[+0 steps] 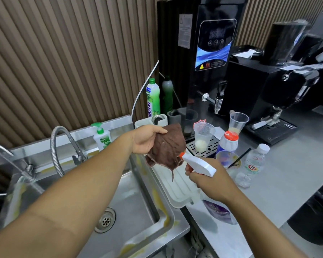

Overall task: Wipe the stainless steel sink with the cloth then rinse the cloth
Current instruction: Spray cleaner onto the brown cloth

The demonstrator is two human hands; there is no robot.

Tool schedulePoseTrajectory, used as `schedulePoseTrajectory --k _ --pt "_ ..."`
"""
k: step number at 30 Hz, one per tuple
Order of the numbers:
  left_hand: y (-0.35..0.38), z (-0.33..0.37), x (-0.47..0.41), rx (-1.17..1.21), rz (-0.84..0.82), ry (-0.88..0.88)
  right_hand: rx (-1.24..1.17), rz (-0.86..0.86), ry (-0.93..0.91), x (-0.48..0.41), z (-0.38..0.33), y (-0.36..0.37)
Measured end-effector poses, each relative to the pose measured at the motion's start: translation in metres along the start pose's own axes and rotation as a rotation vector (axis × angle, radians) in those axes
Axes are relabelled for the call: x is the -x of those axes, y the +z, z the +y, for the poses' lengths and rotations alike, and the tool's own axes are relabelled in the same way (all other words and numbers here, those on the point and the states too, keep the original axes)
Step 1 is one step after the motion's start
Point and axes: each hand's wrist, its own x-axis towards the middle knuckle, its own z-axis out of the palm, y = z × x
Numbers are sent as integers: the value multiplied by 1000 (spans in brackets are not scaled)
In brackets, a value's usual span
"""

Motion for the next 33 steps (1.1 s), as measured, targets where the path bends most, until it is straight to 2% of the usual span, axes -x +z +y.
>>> schedulePoseTrajectory --k 3,9,14,25,33 --pt "-3 6 5 -12 16 0 43 -3 -22 -1 0 0" --pt "-7 6 11 22 -4 7 -33 153 0 -11 -7 -13" --pt "-6 6 9 30 1 23 -55 182 0 -14 -15 -17" --pt "-1 14 8 97 33 108 68 66 3 -7 -9 -8" --pt "1 17 11 139 8 137 61 226 75 -9 -3 -24"
